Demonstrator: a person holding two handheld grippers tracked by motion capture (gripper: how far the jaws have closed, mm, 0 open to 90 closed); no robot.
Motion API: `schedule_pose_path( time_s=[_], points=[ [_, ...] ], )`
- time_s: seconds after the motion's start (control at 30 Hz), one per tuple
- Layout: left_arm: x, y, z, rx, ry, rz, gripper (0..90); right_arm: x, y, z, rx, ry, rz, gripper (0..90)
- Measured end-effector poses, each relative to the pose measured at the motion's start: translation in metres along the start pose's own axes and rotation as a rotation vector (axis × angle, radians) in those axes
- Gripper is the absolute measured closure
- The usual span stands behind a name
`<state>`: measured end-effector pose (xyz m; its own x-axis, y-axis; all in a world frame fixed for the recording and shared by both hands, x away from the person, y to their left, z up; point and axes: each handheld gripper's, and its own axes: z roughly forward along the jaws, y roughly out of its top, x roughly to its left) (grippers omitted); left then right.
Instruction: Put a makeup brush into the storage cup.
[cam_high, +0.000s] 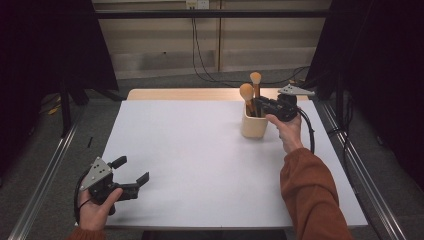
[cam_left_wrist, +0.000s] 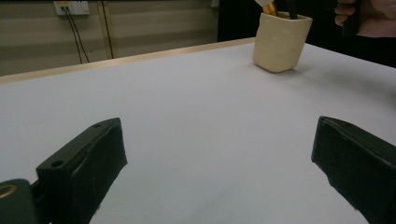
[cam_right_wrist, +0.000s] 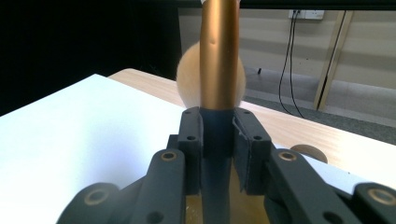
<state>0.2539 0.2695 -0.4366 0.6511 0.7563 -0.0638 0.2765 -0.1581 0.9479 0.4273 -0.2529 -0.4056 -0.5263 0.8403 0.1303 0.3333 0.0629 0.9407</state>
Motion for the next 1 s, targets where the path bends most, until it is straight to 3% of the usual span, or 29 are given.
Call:
schedule_pose_path(
  time_s=[0.5,0.73,1.0],
  points=[
    [0.0002,0.0006,0.0013,0.003,0.0,0.004,2.8,-0.0057,-0.0088,-0.0043,0.026,-0.009,0.014,74.4],
    [-0.0006,0.0015,0.0046,0.002,-0.003,-0.001,2.8,-0.0047,-0.0088,-0.0056,0.018,-0.003,0.015,67.4],
    [0.0003,0.0009,0.0064,0.007,-0.004,-0.009,2.8,-0.0042,-0.0075,-0.0085,0.006,0.001,0.027,52.1]
  ],
)
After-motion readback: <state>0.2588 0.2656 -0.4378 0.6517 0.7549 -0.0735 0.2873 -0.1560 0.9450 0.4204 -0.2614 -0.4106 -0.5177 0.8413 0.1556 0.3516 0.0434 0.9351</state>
